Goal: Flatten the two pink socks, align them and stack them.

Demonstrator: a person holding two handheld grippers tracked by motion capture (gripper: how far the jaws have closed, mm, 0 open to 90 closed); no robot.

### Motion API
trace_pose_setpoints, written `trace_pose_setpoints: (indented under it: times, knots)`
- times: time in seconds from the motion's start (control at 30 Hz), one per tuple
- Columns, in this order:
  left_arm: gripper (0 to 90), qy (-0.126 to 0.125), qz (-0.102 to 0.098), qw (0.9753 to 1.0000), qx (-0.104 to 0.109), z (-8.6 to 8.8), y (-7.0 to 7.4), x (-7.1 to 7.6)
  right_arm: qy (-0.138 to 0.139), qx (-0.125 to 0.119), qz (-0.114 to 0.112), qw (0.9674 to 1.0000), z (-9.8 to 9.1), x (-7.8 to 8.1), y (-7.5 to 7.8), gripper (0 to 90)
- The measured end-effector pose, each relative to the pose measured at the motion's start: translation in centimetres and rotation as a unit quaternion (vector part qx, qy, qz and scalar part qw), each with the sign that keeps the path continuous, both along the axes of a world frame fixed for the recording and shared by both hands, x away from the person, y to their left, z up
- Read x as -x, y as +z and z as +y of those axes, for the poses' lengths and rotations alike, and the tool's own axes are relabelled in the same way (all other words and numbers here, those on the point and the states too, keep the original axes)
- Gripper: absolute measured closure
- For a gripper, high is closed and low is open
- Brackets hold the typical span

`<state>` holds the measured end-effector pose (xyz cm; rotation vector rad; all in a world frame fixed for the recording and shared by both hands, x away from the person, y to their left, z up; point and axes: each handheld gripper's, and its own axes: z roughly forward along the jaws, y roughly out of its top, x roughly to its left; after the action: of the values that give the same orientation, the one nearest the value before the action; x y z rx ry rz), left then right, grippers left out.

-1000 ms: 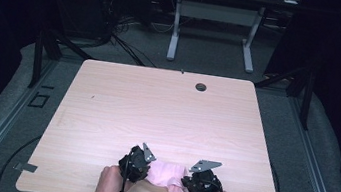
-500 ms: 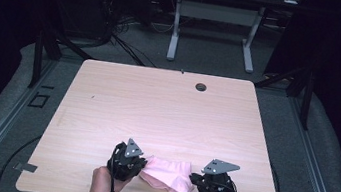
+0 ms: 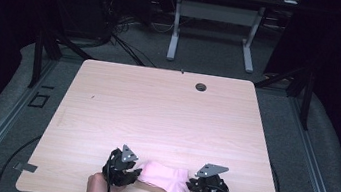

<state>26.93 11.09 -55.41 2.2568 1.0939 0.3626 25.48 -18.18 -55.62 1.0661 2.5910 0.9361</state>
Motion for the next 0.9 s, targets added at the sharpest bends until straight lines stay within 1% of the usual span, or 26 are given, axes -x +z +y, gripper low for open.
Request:
trace_pose_setpoints:
  times: [0.03, 0.07, 0.1, 0.13, 0.17, 0.23, 0.33, 0.37, 0.4, 0.47, 0.5, 0.53, 0.57, 0.6, 0.63, 0.67, 0.7, 0.73, 0.77, 0.8, 0.83, 0.87, 0.9]
  knots:
    - [63.0, -0.003, 0.004, 1.0000, -0.001, 0.0, -0.2, 0.0, 0.002, 0.000, 0.001, 1.0000, 0.1, 0.0, -0.2, 71.1]
    - [64.3, -0.003, 0.004, 1.0000, -0.001, 0.0, -0.2, 0.0, 0.002, 0.000, 0.001, 1.0000, 0.1, 0.0, -0.2, 71.1]
    - [64.3, -0.003, 0.006, 1.0000, 0.001, 0.0, -0.3, 0.0, -0.004, 0.003, 0.000, 1.0000, 0.2, 0.1, -0.2, 70.7]
    - [67.8, -0.007, 0.007, 1.0000, 0.001, 0.0, -0.4, 0.0, 0.001, 0.003, 0.001, 1.0000, 0.2, 0.1, -0.3, 71.3]
    - [75.0, -0.011, 0.010, 0.9999, 0.000, 0.0, -0.5, 0.2, 0.003, 0.012, -0.001, 0.9999, 0.4, 0.0, -0.5, 75.5]
    - [79.8, -0.014, 0.013, 0.9998, 0.002, -0.1, -0.6, 0.2, 0.005, 0.010, -0.002, 0.9999, 0.5, -0.1, -0.7, 79.3]
    - [80.5, -0.015, 0.012, 0.9998, 0.002, -0.1, -0.7, 0.3, 0.004, 0.013, -0.001, 0.9999, 0.6, -0.3, -0.7, 80.9]
    - [80.4, -0.014, 0.010, 0.9999, 0.002, -0.1, -0.7, 0.3, 0.003, 0.019, -0.007, 0.9998, 0.6, -0.5, -0.7, 81.2]
    - [80.2, -0.014, 0.010, 0.9999, 0.002, -0.1, -0.7, 0.3, 0.004, 0.021, -0.004, 0.9998, 0.6, -0.8, -0.7, 81.2]
    - [79.4, -0.013, 0.008, 0.9999, 0.004, -0.1, -0.8, 0.3, 0.003, 0.022, -0.006, 0.9997, 0.6, -1.0, -0.7, 81.2]
    - [76.8, -0.013, 0.007, 0.9999, 0.005, 0.0, -0.8, 0.3, 0.003, 0.021, -0.003, 0.9998, 0.6, -1.5, -0.7, 81.1]
    - [73.6, -0.013, 0.007, 0.9999, 0.005, 0.0, -0.8, 0.3, 0.003, 0.021, -0.003, 0.9998, 0.6, -1.5, -0.7, 81.1]
    - [73.6, -0.008, 0.003, 0.9999, 0.006, 0.0, -0.7, 0.3, 0.001, 0.018, -0.003, 0.9998, 0.6, -1.6, -0.7, 80.9]
    - [68.2, -0.006, 0.003, 0.9999, 0.010, 0.1, -0.6, 0.2, 0.002, 0.018, -0.003, 0.9998, 0.6, -1.6, -0.7, 80.3]
    - [58.1, -0.001, -0.002, 0.9998, 0.018, 0.3, -0.4, 0.2, 0.006, 0.017, -0.001, 0.9998, 0.5, -1.6, -0.6, 78.7]
    - [53.0, -0.001, -0.002, 0.9998, 0.018, 0.3, -0.4, 0.2, 0.006, 0.017, -0.001, 0.9998, 0.5, -1.6, -0.6, 78.7]
    - [53.0, 0.002, -0.007, 0.9997, 0.021, 0.3, -0.2, 0.2, 0.005, 0.018, -0.003, 0.9998, 0.5, -1.6, -0.5, 77.1]
    - [46.9, 0.002, -0.010, 0.9997, 0.023, 0.5, 0.1, 0.3, 0.004, 0.014, -0.004, 0.9999, 0.4, -1.5, -0.4, 75.0]
    - [37.8, 0.002, -0.015, 0.9996, 0.026, 0.6, 0.4, 0.3, 0.003, 0.007, -0.004, 1.0000, 0.3, -1.5, -0.3, 73.5]
    - [34.5, 0.004, -0.018, 0.9994, 0.029, 0.6, 0.5, 0.3, -0.003, -0.001, -0.011, 0.9999, 0.1, -1.3, 0.0, 70.3]
    - [30.7, 0.002, -0.027, 0.9991, 0.033, 1.0, 1.4, 0.4, -0.003, -0.007, -0.017, 0.9998, -0.2, -1.2, 0.5, 66.7]
    - [27.3, 0.002, -0.027, 0.9991, 0.033, 1.0, 1.4, 0.4, -0.003, -0.007, -0.017, 0.9998, -0.2, -1.2, 0.5, 66.7]
    - [27.3, 0.003, -0.033, 0.9988, 0.037, 1.1, 1.7, 0.5, -0.007, -0.009, -0.021, 0.9997, -0.4, -1.1, 0.9, 63.8]
